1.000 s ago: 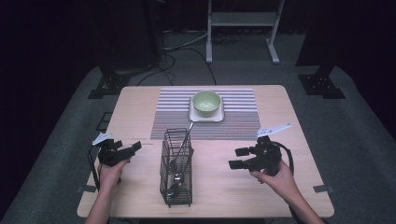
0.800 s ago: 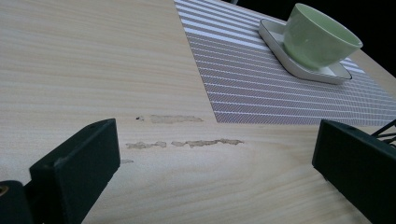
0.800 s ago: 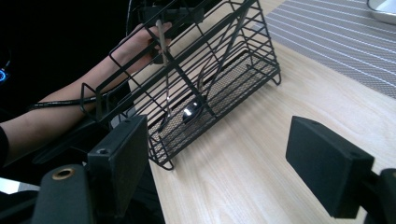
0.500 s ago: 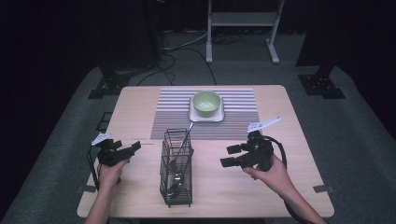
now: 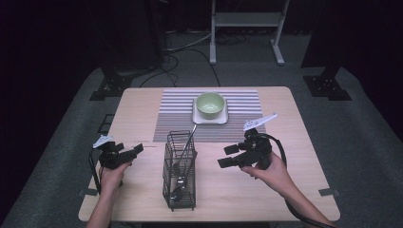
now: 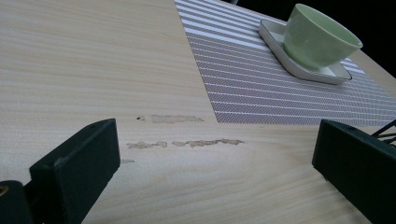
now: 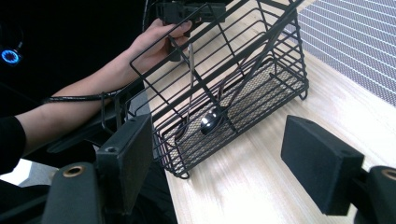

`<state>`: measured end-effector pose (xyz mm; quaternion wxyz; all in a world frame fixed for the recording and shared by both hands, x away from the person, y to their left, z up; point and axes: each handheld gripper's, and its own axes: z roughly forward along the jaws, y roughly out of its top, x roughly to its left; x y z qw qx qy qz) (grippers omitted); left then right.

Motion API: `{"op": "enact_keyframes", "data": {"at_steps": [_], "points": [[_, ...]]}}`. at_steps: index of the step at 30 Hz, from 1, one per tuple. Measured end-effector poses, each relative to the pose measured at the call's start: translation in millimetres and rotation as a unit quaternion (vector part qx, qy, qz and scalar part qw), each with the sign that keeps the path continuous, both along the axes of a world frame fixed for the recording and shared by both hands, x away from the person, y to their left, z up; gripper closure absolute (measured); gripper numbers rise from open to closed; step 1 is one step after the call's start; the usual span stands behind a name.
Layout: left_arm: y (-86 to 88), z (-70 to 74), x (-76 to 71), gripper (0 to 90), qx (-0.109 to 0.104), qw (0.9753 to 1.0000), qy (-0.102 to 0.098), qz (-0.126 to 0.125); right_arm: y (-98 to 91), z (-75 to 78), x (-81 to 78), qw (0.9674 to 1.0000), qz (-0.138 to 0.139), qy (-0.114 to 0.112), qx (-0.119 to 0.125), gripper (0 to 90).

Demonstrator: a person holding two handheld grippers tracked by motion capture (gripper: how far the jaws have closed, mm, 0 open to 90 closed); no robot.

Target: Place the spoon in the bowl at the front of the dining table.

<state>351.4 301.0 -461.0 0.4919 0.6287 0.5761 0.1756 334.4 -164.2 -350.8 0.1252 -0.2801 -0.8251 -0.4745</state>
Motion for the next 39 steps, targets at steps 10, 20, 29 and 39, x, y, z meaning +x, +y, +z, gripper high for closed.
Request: {"op": "enact_keyframes", "data": {"at_steps": [10,20,29,39], "points": [[0.2,0.1,0.1,0.0,-0.001,1.0000,0.000,0.001,8.6,3.8,3.3,1.0000,-0.002,0.004,-0.006,24.1],[0.6,0.4,0.1,0.0,0.000,1.0000,0.000,0.001,17.0,7.7,7.8,0.9998,0.003,0.011,-0.015,29.2],[0.7,0.6,0.3,0.0,0.000,1.0000,-0.001,0.001,25.2,10.5,12.9,0.9997,0.007,0.015,-0.020,31.4],[0.6,0.5,0.4,0.0,-0.001,1.0000,0.000,0.002,43.3,13.9,14.1,0.9991,0.026,0.016,-0.030,37.7]]}}
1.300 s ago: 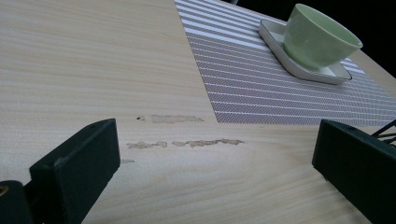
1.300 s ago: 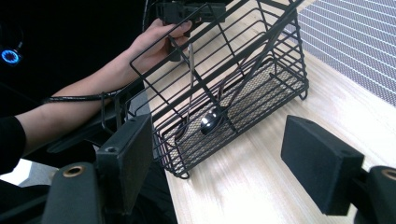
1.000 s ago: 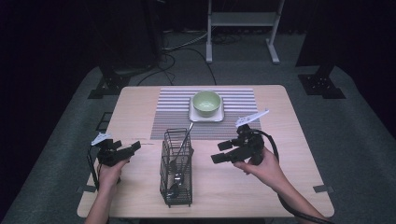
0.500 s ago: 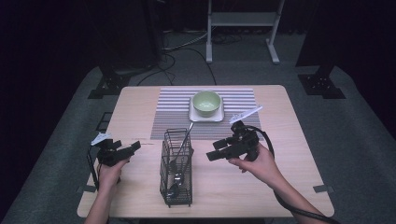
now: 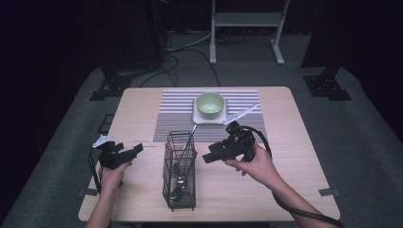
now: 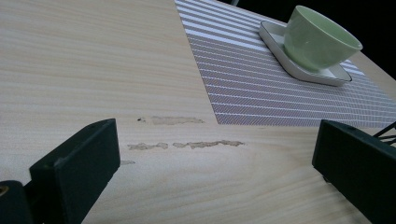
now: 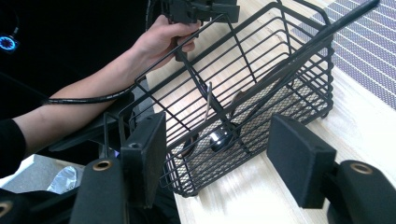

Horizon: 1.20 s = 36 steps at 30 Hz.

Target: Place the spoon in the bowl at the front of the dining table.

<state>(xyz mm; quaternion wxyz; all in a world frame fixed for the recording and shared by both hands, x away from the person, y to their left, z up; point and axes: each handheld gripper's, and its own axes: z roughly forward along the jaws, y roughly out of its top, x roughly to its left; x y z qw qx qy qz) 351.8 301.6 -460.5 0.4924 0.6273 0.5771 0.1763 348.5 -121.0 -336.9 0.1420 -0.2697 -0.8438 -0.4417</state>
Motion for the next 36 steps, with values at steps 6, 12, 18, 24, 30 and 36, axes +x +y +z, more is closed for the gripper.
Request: {"op": "enact_keyframes", "data": {"at_steps": [6,12,18,24,30,36], "points": [[-0.2,0.0,0.0,0.0,0.000,1.0000,0.000,0.000,9.5,1.6,1.6,0.9999,0.010,0.000,-0.004,42.9],[1.0,0.3,-0.1,0.0,-0.001,1.0000,-0.001,0.002,20.8,2.4,2.1,0.9998,0.017,-0.001,-0.013,49.5],[1.6,0.5,-0.1,0.0,-0.001,1.0000,-0.001,0.002,28.1,0.4,3.4,0.9996,0.020,0.001,-0.020,54.8],[2.3,0.5,0.1,0.0,0.000,1.0000,-0.001,0.003,35.2,-1.9,3.8,0.9991,0.027,-0.004,-0.031,64.8],[2.4,0.8,-0.1,0.0,0.000,1.0000,-0.002,0.004,38.9,-3.3,4.1,0.9990,0.023,-0.011,-0.035,79.0],[2.4,0.7,0.0,0.0,-0.002,1.0000,-0.001,0.005,38.1,-3.3,3.7,0.9991,0.025,-0.015,-0.030,88.3]]}}
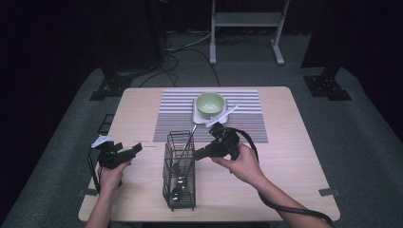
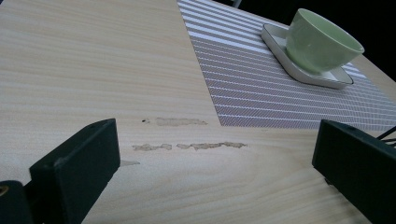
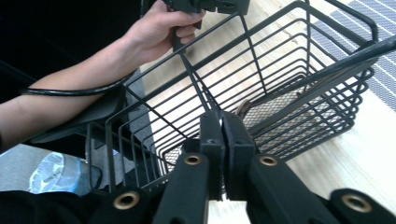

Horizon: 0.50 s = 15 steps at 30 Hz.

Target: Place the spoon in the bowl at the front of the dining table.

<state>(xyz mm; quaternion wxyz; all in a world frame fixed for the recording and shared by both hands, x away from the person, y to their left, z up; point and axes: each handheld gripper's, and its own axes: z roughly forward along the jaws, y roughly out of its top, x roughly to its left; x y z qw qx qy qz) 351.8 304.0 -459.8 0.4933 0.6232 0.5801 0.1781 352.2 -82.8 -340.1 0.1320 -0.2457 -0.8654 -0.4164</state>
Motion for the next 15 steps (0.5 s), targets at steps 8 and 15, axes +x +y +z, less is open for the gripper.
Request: {"op": "enact_keyframes", "data": {"at_steps": [8,15], "points": [[0.3,0.2,-0.1,0.0,0.001,1.0000,0.000,0.000,-5.2,2.5,0.5,0.9995,-0.010,0.007,0.028,88.5],[0.1,0.3,-0.2,0.0,0.002,1.0000,0.000,0.000,-11.5,7.2,1.2,0.9984,-0.016,0.015,0.051,88.9]]}}
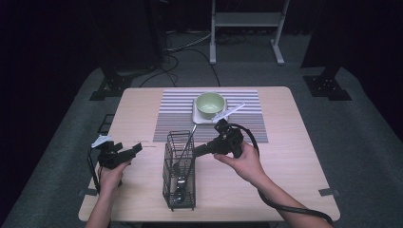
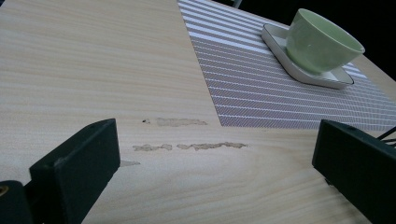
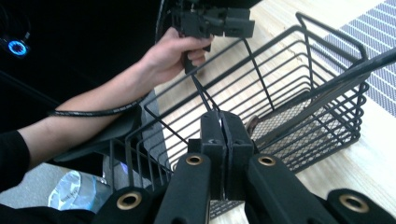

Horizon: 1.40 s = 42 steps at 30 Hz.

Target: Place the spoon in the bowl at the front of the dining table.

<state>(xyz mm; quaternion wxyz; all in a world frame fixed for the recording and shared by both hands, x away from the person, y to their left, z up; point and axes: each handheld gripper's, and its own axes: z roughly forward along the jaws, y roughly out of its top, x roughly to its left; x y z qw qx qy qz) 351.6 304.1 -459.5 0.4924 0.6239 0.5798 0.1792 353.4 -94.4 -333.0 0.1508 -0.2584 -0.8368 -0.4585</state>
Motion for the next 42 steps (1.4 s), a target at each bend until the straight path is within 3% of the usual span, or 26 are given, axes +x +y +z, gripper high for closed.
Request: {"op": "enact_keyframes", "data": {"at_steps": [8,13,42], "points": [[-0.1,-0.1,0.2,0.0,0.000,1.0000,0.000,0.000,-9.4,7.9,2.7,0.9997,-0.013,0.004,0.022,88.9],[0.2,0.2,0.0,0.0,0.000,1.0000,0.001,0.000,-20.2,13.0,8.2,0.9984,-0.026,0.016,0.048,88.9],[-0.4,-0.4,0.2,0.0,0.002,1.0000,0.001,-0.001,-56.1,33.6,16.3,0.9916,-0.059,0.035,0.109,88.9]]}}
